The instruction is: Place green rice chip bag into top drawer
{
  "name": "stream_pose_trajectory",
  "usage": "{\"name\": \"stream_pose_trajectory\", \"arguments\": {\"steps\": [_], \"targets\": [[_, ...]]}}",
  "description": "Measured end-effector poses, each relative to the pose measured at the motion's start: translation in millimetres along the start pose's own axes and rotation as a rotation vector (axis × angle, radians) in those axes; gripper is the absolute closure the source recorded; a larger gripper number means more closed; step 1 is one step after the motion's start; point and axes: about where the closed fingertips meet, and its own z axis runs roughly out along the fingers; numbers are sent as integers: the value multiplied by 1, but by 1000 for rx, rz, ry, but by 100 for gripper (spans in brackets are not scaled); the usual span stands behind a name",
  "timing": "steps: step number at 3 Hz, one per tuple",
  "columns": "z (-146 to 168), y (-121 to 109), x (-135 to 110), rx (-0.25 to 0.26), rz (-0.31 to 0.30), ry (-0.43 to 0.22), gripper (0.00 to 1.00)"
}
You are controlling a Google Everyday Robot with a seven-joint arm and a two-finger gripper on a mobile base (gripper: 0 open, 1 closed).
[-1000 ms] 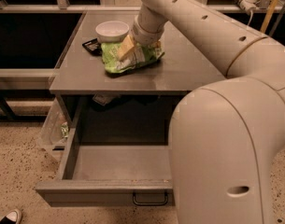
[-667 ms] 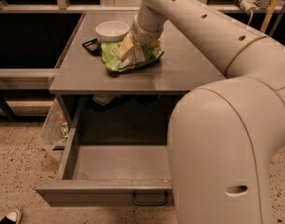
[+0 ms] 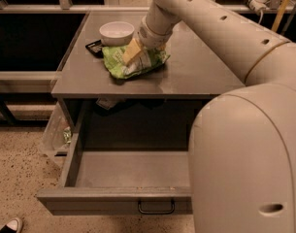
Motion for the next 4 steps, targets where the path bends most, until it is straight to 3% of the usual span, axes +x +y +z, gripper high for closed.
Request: {"name": "stream_pose_trajectory", "arguments": {"steps": [2, 4], "targets": [[-36, 10, 28, -58, -82, -106, 100], [-95, 25, 74, -94, -158, -247, 100]]}}
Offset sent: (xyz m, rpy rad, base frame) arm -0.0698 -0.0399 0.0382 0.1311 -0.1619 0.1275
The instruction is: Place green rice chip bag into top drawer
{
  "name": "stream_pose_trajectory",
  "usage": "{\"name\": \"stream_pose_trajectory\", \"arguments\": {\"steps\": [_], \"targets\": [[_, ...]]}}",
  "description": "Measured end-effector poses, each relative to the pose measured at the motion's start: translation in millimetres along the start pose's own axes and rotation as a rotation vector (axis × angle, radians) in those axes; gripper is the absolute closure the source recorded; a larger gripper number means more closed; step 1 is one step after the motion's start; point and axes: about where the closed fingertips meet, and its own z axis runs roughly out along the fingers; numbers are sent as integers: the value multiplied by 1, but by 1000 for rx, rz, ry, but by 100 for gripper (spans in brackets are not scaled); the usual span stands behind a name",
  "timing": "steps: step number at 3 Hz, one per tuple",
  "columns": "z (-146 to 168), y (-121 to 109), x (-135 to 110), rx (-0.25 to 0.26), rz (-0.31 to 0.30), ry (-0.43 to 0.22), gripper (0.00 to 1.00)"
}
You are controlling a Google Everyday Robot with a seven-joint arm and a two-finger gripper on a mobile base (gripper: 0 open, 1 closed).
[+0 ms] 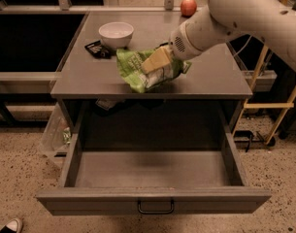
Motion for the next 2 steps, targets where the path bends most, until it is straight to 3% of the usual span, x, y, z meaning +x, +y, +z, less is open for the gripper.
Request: {"name": "stream_pose_trajectory", "arguments": {"steps": [2], "targets": [[-56, 44, 37, -71, -120, -104, 100]]}}
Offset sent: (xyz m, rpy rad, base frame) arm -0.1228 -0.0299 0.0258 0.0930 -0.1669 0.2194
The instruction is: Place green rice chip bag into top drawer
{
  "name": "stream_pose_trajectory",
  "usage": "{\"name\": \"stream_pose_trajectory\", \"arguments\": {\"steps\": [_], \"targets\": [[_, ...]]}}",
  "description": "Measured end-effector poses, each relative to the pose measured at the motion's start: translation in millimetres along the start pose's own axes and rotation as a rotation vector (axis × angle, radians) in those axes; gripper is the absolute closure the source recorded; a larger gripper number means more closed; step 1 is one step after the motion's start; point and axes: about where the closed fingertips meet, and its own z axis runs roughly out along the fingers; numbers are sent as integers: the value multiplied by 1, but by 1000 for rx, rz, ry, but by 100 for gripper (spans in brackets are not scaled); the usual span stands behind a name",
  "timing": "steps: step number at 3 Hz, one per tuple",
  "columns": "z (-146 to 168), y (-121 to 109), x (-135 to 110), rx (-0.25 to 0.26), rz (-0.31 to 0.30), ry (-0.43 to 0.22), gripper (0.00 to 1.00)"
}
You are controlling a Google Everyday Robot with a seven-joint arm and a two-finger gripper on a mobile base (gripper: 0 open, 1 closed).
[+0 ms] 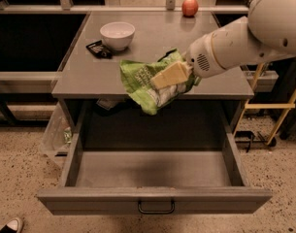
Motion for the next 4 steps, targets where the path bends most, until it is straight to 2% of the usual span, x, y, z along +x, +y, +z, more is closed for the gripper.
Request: {"name": "stream_pose_trajectory", "arguments": {"steps": [1, 2, 3, 4], "targets": [[-15, 31, 10, -59, -83, -13, 100], [-12, 65, 22, -158, -167, 24, 100], [-12, 65, 22, -159, -166, 24, 100], [9, 76, 33, -210, -153, 13, 100]]}}
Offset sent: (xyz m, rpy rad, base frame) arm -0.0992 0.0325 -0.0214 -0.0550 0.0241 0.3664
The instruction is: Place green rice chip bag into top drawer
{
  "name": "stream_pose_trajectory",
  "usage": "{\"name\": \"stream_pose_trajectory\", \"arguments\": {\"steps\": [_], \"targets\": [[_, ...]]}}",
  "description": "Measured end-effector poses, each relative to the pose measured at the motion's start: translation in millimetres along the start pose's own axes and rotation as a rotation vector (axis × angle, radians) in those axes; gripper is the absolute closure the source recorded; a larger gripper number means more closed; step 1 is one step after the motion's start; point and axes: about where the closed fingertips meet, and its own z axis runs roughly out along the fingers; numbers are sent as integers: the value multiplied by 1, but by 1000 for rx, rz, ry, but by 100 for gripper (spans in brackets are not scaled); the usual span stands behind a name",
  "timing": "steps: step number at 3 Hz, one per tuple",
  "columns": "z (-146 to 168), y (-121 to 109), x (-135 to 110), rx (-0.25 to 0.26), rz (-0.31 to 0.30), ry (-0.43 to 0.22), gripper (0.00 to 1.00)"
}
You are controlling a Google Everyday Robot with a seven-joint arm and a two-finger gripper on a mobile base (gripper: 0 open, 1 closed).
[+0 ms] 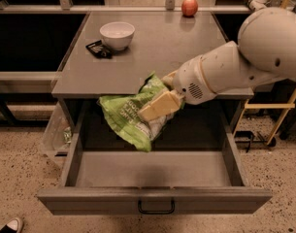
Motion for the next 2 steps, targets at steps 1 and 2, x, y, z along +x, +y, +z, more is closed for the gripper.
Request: {"name": "stream_pose_trajectory", "arguments": {"steps": [1, 2], "targets": [[39, 16, 23, -42, 63, 14, 100], [77, 30, 52, -52, 141, 79, 100]]}}
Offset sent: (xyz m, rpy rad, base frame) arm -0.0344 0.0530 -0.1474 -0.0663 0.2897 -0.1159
